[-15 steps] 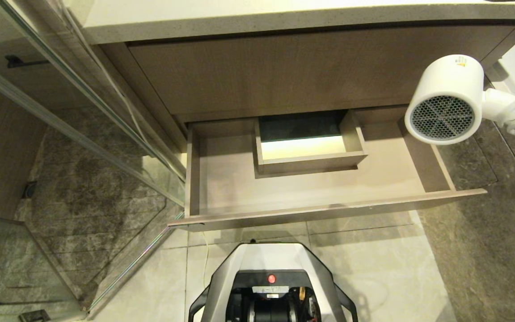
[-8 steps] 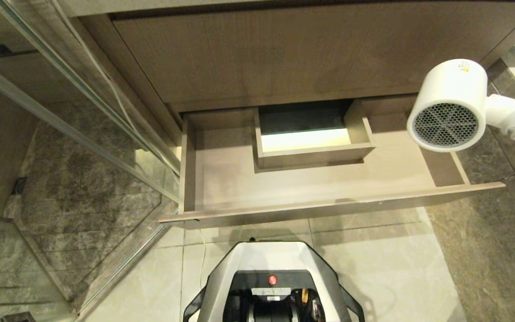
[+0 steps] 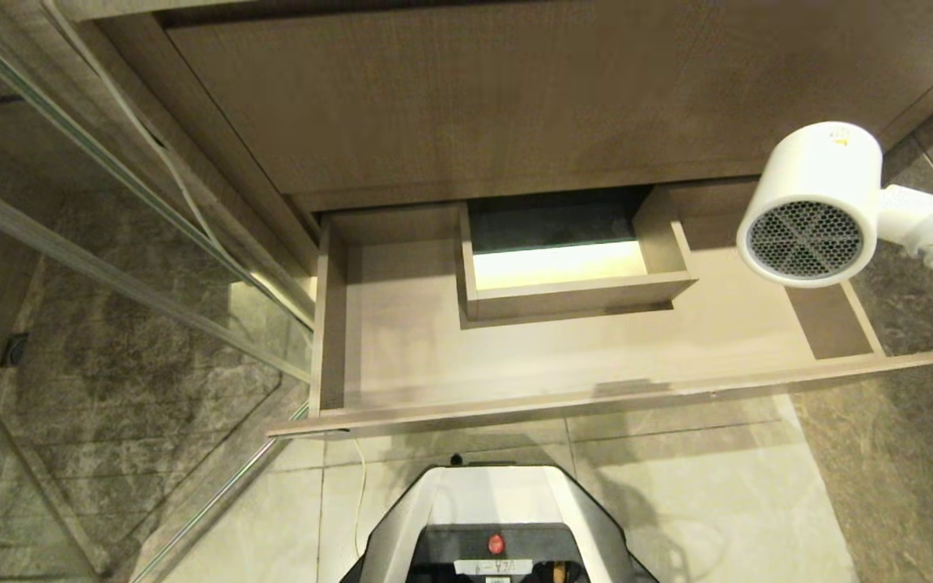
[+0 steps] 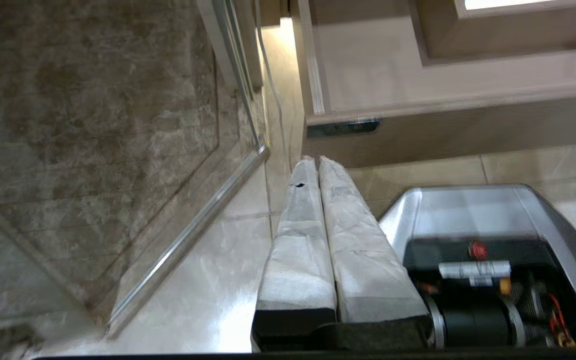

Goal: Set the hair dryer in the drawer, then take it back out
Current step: Put it into the drawer

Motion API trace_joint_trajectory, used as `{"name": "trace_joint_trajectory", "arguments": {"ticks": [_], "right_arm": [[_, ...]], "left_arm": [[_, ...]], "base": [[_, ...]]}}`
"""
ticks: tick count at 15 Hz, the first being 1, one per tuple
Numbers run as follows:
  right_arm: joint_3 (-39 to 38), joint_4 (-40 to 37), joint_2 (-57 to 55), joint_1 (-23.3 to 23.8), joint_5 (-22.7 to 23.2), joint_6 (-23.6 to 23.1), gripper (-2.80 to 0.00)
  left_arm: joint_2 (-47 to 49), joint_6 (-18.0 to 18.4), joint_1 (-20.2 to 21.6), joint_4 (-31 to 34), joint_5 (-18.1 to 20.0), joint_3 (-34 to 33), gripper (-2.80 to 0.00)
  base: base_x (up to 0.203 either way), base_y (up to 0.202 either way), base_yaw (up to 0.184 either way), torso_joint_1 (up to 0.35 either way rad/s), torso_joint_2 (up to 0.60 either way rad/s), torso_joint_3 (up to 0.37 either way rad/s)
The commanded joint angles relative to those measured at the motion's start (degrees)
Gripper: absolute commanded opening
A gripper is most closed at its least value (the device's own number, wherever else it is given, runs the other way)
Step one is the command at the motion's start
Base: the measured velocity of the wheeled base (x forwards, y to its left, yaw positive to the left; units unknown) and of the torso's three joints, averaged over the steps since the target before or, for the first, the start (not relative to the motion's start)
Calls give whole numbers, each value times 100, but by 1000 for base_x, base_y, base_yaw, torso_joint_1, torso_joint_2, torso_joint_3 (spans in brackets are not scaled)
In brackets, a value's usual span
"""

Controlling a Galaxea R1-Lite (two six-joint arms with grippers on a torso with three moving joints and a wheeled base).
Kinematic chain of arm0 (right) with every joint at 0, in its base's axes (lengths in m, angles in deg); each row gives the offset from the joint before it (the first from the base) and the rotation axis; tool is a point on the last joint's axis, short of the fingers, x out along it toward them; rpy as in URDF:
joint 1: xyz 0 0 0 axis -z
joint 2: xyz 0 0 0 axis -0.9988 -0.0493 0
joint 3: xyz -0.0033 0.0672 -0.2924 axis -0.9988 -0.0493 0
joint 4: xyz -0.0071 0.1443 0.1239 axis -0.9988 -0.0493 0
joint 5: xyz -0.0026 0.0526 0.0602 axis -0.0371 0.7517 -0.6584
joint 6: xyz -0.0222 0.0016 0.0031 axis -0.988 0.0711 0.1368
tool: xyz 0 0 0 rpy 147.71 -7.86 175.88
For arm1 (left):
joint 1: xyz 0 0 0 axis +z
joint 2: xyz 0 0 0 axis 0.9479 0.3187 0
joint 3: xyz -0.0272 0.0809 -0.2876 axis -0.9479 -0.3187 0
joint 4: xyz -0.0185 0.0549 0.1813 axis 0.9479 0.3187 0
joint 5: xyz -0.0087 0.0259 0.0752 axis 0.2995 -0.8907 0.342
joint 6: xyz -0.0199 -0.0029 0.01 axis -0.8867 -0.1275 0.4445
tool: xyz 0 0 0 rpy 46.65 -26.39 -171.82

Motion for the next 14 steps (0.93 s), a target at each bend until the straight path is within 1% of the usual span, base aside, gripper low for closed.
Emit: {"name": "trace_joint_trajectory", "arguments": {"ticks": [1,5,8,10,14], "right_arm": [[-44,-17,-12,85,18,-22,-280],[-148,-12,-27,216,24,-22,-280],[-179,38,-18,232,18,-20,-280],[-393,273,23,256,18,-13,-280],[-488,313,49,326,18,-7,-280]], "left_arm": [[-2,-1,1,-5,0,-9,-280],[-2,-1,1,-5,0,-9,-280],[-2,-1,1,-5,0,-9,-280],[-2,-1,1,4,0,-9,-280],[-2,-1,1,-5,0,-9,-280]], "base": [[0,0,0,-36,399,320],[0,0,0,-21,422,395],[0,0,0,-44,405,348],[0,0,0,-10,365,346],[0,0,0,-46,384,343]]}}
